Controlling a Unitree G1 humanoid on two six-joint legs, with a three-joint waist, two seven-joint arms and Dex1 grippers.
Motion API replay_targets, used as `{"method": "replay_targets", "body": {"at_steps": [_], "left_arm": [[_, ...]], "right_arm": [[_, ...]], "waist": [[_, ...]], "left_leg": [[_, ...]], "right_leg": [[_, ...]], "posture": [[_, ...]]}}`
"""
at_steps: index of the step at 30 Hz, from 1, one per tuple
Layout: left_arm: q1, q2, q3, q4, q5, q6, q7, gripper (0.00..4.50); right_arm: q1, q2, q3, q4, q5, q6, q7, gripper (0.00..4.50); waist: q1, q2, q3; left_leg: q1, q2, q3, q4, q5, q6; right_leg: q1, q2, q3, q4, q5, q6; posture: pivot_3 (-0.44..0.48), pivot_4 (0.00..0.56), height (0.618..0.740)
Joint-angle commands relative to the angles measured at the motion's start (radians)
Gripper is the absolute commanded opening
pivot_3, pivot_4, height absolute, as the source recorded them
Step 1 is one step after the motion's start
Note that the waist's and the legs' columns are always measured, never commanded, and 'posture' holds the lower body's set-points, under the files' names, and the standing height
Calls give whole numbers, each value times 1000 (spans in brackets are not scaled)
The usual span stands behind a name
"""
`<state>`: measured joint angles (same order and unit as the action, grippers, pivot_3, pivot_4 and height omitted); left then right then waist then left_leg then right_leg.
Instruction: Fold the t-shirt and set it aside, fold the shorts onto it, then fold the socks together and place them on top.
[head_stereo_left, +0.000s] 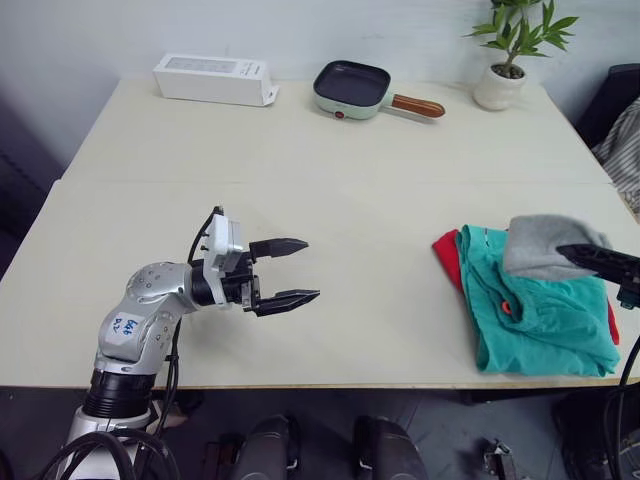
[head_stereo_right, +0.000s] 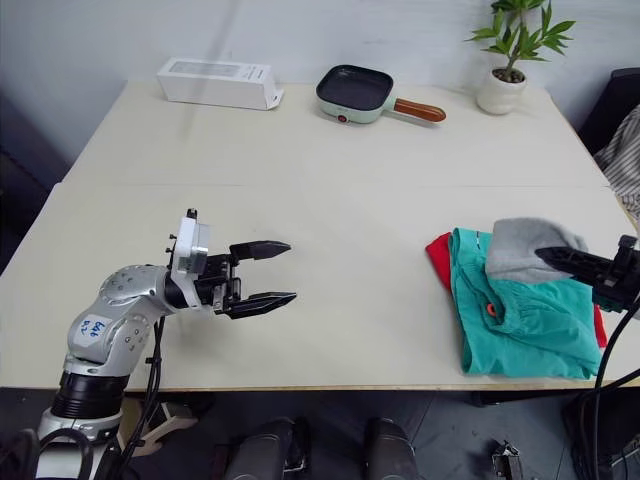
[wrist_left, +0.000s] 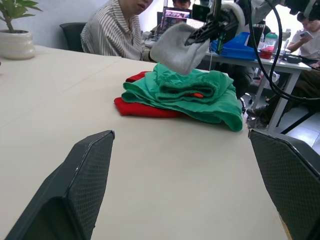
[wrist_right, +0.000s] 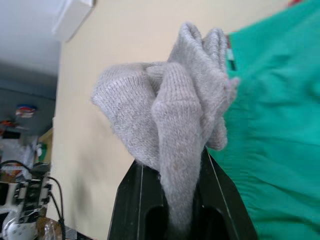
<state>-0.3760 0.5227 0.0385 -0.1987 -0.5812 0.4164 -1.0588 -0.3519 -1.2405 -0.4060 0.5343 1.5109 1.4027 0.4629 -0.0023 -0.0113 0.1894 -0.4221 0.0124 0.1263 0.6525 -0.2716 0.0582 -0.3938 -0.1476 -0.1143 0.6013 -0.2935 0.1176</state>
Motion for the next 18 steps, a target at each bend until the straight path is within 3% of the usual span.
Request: {"method": "replay_targets", "body": {"at_steps": [1, 6, 14, 18], "left_arm": [[2, 22, 16, -60, -28, 14, 5, 4500], [12, 50, 36, -86, -53, 55, 16, 4500], [39, 90, 76, -93, -49, 68, 46, 4500], [87, 143, 113, -81, -11, 13, 34, 4500]], "right_arm": [[-96, 0, 113, 67, -200, -6, 129, 36], [-214, 17, 249, 197, -476, -98, 282, 36], [-253, -94, 369, 244, -787, -248, 577, 2689], [-215, -191, 384, 239, -939, -505, 728, 4084]], "waist": [[-1, 1, 1], [3, 3, 2], [7, 8, 5], [3, 12, 7]], "left_leg": [[0, 0, 0, 0, 0, 0], [0, 0, 1, 0, 1, -1], [-1, -1, 1, 0, 0, -2], [0, -1, 2, 0, 0, -2]], "right_leg": [[0, 0, 0, 0, 0, 0], [-2, 0, -1, 1, 0, 0], [-2, 0, -5, 1, 1, 1], [-2, 0, -5, 2, 1, 1]], "posture": [[0, 150, 740], [0, 150, 740], [0, 150, 740], [0, 150, 740]]}}
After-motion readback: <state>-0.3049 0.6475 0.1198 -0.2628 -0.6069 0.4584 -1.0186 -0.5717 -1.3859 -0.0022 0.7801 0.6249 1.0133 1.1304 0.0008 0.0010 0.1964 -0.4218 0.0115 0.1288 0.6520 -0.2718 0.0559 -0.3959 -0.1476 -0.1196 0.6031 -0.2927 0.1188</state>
